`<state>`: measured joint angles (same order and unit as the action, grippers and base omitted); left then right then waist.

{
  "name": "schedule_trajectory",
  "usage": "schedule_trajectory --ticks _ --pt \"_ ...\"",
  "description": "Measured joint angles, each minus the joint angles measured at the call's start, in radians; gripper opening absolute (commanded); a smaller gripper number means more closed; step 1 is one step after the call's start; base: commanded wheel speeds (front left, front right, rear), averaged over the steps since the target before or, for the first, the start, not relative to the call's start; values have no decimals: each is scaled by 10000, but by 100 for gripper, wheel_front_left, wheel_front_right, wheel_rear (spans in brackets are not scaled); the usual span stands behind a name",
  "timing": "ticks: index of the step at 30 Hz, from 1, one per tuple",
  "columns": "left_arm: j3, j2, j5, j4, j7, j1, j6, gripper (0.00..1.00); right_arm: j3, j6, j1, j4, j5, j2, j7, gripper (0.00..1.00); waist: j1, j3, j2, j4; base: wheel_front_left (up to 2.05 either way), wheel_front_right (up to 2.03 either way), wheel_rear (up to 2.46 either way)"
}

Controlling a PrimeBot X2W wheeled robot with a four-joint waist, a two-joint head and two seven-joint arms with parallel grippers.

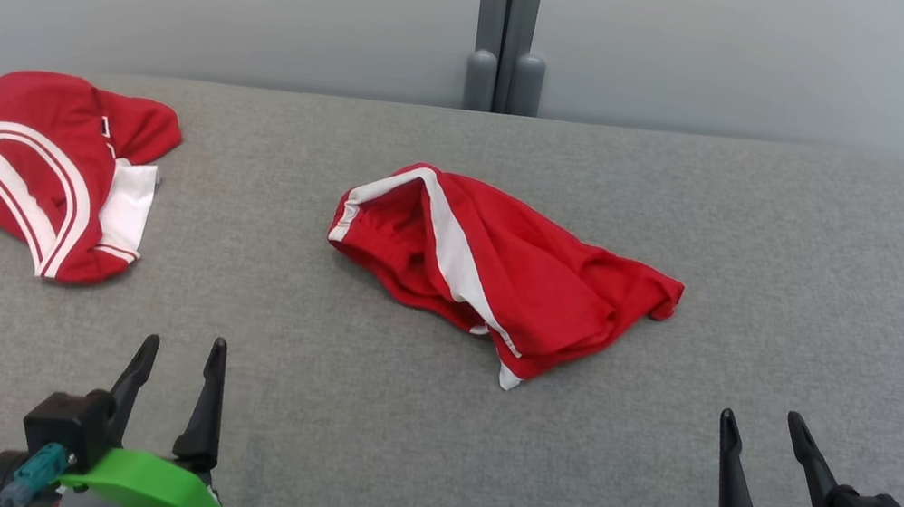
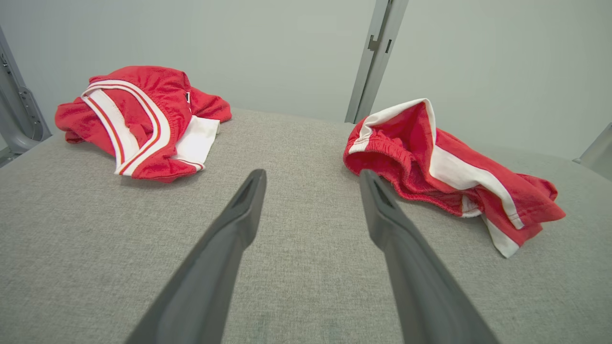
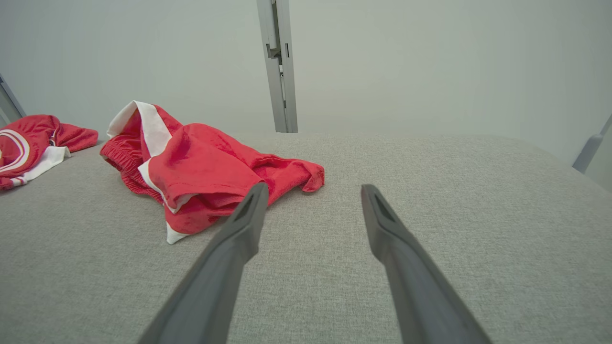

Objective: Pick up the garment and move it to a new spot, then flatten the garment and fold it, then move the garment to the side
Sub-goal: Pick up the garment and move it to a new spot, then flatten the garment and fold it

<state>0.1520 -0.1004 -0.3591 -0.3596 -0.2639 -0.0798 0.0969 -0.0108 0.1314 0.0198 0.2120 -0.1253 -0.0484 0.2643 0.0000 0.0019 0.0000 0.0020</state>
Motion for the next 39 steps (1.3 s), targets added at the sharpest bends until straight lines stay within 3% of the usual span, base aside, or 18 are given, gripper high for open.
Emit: schedule_trajectory --ticks 12,30,39 --pt "-602 443 537 443 0 883 234 100 92 0 -142 117 -163 0 0 100 0 -154 0 66 0 0 0" --pt "-614 499 510 583 0 886 303 100 184 0 -117 148 -178 0 -2 100 0 -47 1 178 0 0 0" --pt "-261 504 470 614 0 705 305 100 1160 0 627 953 128 0 0 100 0 287 0 626 0 0 0"
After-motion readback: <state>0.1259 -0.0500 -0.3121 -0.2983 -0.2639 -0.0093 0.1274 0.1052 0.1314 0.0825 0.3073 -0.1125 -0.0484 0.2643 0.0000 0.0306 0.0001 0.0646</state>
